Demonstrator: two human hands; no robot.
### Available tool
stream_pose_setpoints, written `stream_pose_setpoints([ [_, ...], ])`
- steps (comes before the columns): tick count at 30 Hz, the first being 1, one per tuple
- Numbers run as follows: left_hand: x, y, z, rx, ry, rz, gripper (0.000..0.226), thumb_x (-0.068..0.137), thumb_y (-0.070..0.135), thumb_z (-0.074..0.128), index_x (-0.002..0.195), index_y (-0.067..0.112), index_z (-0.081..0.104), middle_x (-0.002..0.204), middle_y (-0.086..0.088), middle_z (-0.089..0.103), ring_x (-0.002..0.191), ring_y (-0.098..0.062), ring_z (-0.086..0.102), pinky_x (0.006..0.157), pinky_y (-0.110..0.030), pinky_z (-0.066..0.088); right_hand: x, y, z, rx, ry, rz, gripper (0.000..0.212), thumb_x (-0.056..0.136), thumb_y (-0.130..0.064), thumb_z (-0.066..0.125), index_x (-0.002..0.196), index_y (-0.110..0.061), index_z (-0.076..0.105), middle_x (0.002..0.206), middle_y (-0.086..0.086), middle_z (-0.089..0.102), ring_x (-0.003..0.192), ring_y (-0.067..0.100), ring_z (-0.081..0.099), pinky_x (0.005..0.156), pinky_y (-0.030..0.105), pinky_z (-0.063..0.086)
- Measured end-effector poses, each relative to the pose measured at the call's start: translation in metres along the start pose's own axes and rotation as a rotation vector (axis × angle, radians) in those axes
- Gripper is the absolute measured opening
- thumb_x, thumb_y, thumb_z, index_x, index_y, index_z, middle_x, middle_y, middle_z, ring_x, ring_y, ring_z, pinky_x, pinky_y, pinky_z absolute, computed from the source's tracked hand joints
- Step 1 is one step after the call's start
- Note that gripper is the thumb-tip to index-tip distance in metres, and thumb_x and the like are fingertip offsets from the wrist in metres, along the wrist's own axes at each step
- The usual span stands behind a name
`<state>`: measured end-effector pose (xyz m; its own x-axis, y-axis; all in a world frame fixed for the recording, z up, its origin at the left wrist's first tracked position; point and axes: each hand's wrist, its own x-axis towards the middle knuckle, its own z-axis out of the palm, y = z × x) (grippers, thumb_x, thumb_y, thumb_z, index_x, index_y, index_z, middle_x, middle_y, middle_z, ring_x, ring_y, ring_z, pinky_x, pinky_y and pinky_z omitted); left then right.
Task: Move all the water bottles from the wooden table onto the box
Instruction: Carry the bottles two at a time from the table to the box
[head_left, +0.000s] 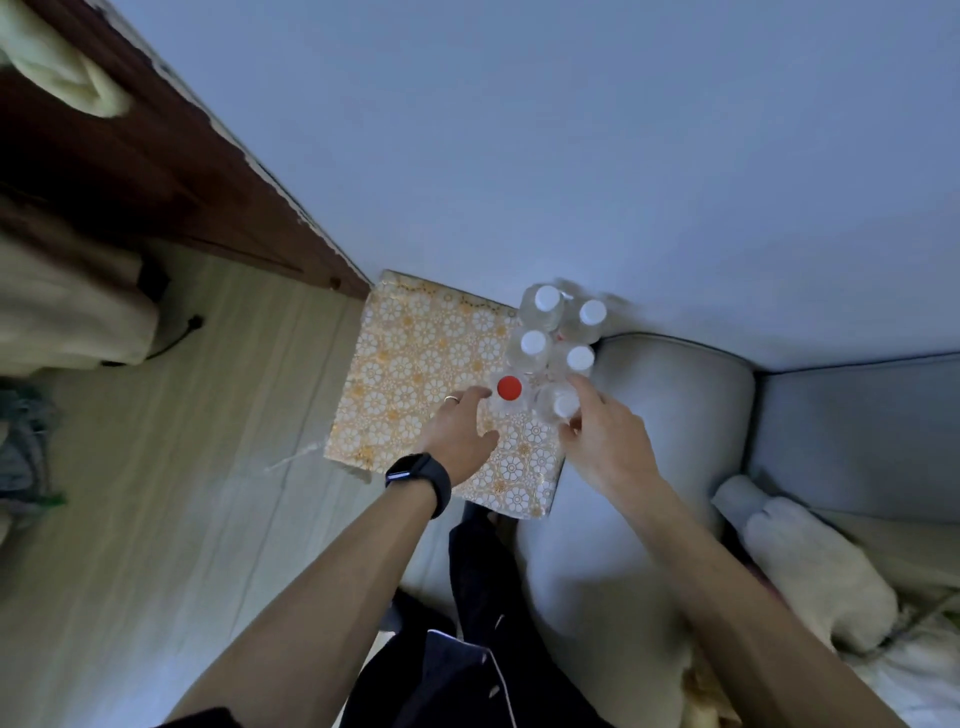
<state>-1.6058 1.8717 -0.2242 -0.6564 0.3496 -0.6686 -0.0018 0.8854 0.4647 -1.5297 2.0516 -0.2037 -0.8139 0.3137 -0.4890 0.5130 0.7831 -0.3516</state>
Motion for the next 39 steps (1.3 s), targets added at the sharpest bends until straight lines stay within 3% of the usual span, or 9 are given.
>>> stream_pose_setpoints([
  [7,-0.09,-0.013,-0.064,-0.017,0.07,0.003,0.051,0.095,0.036,0.056,0.144,0.03,0.043,0.141,-0.004,0.05,0.104,-0.021,0.062,0.083,-0.039,0.056,-0.062,-0.063,-0.034,-0.071,-0.069,-0.068,0.04,0.096,-0.039,0.054,0.135,-0.029,0.053,0.117,-0.003,0.067,0.106,0.023,0.065,0.084,0.037,0.052],
  [13,-0.192,-0.069,-0.129,-0.085,0.315,-0.02,0.048,0.098,0.037,0.053,0.145,0.03,0.043,0.134,-0.009,0.054,0.09,-0.021,0.062,0.077,-0.03,0.047,-0.119,-0.169,-0.03,-0.05,-0.05,-0.346,0.036,0.098,-0.042,0.053,0.129,-0.027,0.062,0.118,-0.004,0.066,0.104,0.018,0.065,0.079,0.033,0.053],
  [16,-0.252,-0.117,-0.149,-0.099,0.463,-0.085,0.047,0.098,0.034,0.053,0.144,0.028,0.045,0.131,-0.011,0.054,0.102,-0.025,0.063,0.085,-0.032,0.049,-0.15,-0.232,-0.016,-0.084,-0.035,-0.527,0.032,0.096,-0.04,0.056,0.122,-0.026,0.068,0.118,-0.001,0.068,0.107,0.024,0.063,0.085,0.035,0.052],
  [19,-0.321,-0.178,-0.159,-0.132,0.622,-0.17,0.046,0.097,0.032,0.055,0.142,0.025,0.048,0.132,-0.011,0.055,0.117,-0.029,0.057,0.092,-0.034,0.048,-0.192,-0.298,0.001,-0.12,-0.007,-0.719,0.026,0.095,-0.034,0.058,0.114,-0.025,0.072,0.113,-0.001,0.07,0.104,0.024,0.063,0.085,0.032,0.049],
  [22,-0.401,-0.244,-0.16,-0.166,0.793,-0.265,0.046,0.094,0.032,0.06,0.139,0.023,0.052,0.132,-0.01,0.057,0.119,-0.029,0.056,0.094,-0.035,0.049,-0.242,-0.365,0.021,-0.137,-0.004,-0.92,0.023,0.093,-0.031,0.061,0.109,-0.023,0.074,0.111,-0.001,0.071,0.104,0.023,0.061,0.087,0.026,0.04],
  [25,-0.49,-0.306,-0.154,-0.18,0.959,-0.38,0.047,0.092,0.033,0.063,0.137,0.023,0.054,0.136,-0.007,0.057,0.123,-0.028,0.055,0.096,-0.035,0.048,-0.298,-0.433,0.047,-0.128,-0.018,-1.105,0.022,0.093,-0.036,0.059,0.106,-0.026,0.074,0.11,-0.007,0.071,0.105,0.022,0.06,0.091,0.029,0.046],
  [28,-0.577,-0.359,-0.143,-0.178,1.098,-0.535,0.045,0.093,0.035,0.061,0.137,0.026,0.053,0.138,-0.002,0.056,0.125,-0.024,0.053,0.097,-0.034,0.046,-0.36,-0.501,0.077,-0.098,-0.07,-1.294,0.02,0.094,-0.033,0.062,0.105,-0.024,0.075,0.109,-0.008,0.073,0.107,0.018,0.059,0.096,0.025,0.041],
  [33,-0.714,-0.424,-0.112,-0.229,1.277,-0.785,0.041,0.092,0.037,0.061,0.132,0.027,0.057,0.134,0.0,0.058,0.12,-0.024,0.056,0.096,-0.035,0.047,-0.476,-0.593,0.124,-0.125,-0.158,-1.568,0.025,0.095,-0.04,0.06,0.112,-0.028,0.074,0.121,-0.01,0.068,0.119,0.018,0.053,0.097,0.02,0.034],
  [39,-0.849,-0.478,-0.083,-0.275,1.427,-1.044,0.037,0.092,0.037,0.062,0.128,0.03,0.06,0.131,0.001,0.061,0.117,-0.023,0.058,0.097,-0.035,0.047,-0.608,-0.69,0.175,-0.176,-0.29,-1.897,0.036,0.097,-0.049,0.056,0.126,-0.032,0.068,0.136,-0.006,0.06,0.132,0.017,0.044,0.112,0.031,0.034],
])
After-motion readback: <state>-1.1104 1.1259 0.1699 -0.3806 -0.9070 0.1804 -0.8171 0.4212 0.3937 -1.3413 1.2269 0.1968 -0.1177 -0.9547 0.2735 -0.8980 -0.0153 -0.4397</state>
